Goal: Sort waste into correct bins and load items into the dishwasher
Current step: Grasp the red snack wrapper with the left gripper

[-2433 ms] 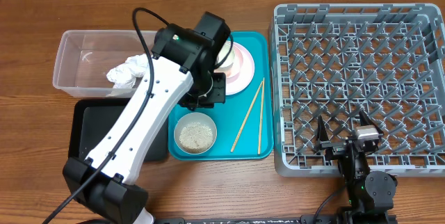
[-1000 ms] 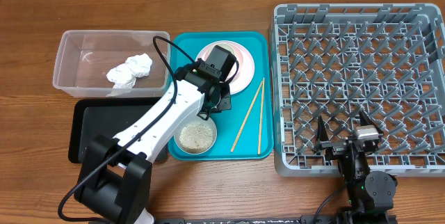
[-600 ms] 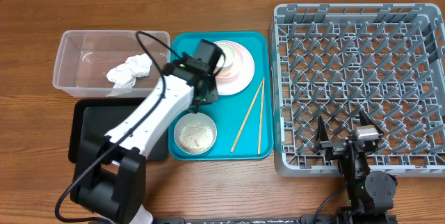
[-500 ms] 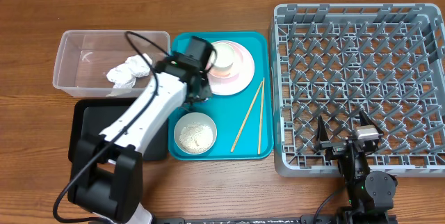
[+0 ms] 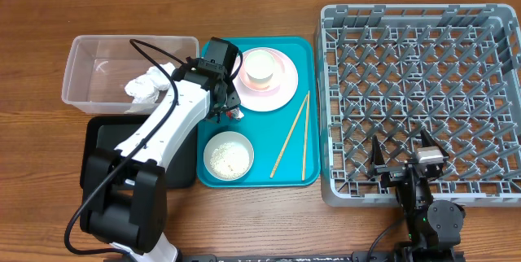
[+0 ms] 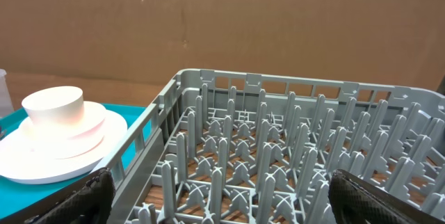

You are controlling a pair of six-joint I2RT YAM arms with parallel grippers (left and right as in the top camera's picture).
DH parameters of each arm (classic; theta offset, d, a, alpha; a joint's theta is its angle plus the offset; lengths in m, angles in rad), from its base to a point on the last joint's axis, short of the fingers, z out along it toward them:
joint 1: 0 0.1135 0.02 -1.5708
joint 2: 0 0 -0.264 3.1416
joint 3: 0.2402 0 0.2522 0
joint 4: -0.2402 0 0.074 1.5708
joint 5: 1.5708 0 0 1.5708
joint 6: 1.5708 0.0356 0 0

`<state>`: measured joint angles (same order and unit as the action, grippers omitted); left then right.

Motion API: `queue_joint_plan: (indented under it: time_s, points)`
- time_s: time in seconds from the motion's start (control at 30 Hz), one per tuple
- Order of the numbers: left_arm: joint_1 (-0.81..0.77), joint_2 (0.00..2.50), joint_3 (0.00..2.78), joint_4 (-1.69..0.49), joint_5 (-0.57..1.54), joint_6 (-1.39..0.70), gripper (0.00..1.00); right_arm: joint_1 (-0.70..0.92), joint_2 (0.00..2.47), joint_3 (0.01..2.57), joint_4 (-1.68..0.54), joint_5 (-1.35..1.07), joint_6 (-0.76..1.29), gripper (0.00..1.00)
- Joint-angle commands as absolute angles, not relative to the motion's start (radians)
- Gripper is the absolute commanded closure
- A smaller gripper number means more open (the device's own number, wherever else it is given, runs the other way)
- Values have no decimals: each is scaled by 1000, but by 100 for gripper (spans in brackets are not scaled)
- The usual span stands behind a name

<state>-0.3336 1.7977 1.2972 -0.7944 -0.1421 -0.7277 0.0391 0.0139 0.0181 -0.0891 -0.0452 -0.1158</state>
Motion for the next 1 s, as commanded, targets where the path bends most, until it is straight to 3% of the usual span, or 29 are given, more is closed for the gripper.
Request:
queue_joint_plan:
  time_s: [0.0, 0.17, 0.7, 0.97]
  points:
    - [-334, 1811, 1291, -787, -137, -741, 62, 35, 3, 8, -81, -47, -120, 0]
    - [-335, 1811, 1282, -780, -136, -741, 69, 35, 3, 8, -81, -47, -120, 0]
    - [-336, 1811, 1219, -677, -104, -741, 73, 35, 3, 8, -81, -47, -120, 0]
    - [-344, 1811, 1193, -654, -104, -740, 71, 35, 3, 8, -81, -47, -120, 0]
